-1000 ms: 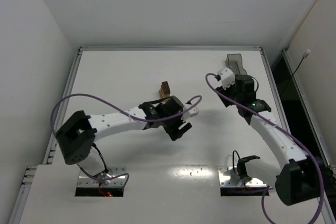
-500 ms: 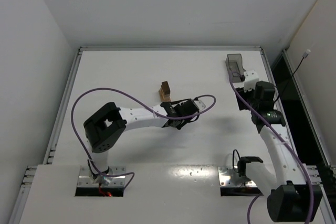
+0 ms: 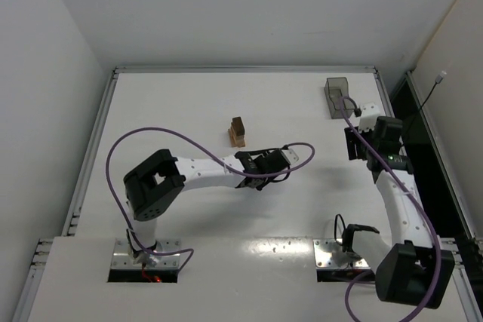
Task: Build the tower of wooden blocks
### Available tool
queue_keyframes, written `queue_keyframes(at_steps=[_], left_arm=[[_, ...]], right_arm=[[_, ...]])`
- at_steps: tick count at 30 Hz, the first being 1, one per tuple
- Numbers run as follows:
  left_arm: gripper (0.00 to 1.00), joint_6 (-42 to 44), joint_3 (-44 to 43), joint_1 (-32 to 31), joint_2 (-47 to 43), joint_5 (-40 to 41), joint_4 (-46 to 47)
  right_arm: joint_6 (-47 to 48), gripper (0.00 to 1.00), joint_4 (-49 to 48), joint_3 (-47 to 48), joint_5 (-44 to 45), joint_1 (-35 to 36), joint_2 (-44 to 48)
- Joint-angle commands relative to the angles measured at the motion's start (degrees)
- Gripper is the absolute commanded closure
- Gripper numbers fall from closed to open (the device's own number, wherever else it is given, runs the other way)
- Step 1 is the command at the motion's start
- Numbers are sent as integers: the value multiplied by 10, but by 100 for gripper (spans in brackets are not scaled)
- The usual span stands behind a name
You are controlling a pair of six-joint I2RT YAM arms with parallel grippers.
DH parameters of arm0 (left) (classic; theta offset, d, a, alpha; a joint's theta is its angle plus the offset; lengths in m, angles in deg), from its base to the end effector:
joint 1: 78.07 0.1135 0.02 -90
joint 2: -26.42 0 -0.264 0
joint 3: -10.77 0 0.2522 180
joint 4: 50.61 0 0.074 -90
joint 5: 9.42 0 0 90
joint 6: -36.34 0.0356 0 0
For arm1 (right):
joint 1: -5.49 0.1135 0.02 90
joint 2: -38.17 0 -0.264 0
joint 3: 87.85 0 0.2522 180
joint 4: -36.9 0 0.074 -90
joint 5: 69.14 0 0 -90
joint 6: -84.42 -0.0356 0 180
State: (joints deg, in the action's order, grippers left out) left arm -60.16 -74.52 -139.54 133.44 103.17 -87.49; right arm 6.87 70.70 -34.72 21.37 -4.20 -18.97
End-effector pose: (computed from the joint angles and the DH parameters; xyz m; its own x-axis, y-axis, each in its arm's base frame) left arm 0.1970 -0.3337 0.1813 -0.4861 0.6753 -0.5546 0.6648 0.6977 0.2668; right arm 0.2118 -0.0365 0.2504 -0.6279 -0.1115 -0.7703 0.0408 0.9836 -0.1757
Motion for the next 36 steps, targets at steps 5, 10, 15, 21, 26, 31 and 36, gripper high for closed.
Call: queue_keyframes(at_steps=[5,10,15,21,26,31,36], left_arm=[[70,-4,5,-27,-30,-13,3],[68,-17,0,-27,-17,-3,-3],[67,-17,6,-27,-7,8,-3],[67,-22,6,-16,13,13,-8],[67,-27,6,-4,24,6,-8],[67,-27,6,12,42,11,-8],[67,-27,6,23,52,6,-8]], right_arm=[[-11,40,-2,15,-41,-26,-15],[-11,40,4,20,-60,-37,-21],[-16,40,9,25,-72,-49,-32],[-16,40,9,36,-82,-60,-38],[-16,40,9,47,-94,-72,-50],[-22,40,9,52,-106,-77,-61],[-22,40,14,57,-111,-82,-68]])
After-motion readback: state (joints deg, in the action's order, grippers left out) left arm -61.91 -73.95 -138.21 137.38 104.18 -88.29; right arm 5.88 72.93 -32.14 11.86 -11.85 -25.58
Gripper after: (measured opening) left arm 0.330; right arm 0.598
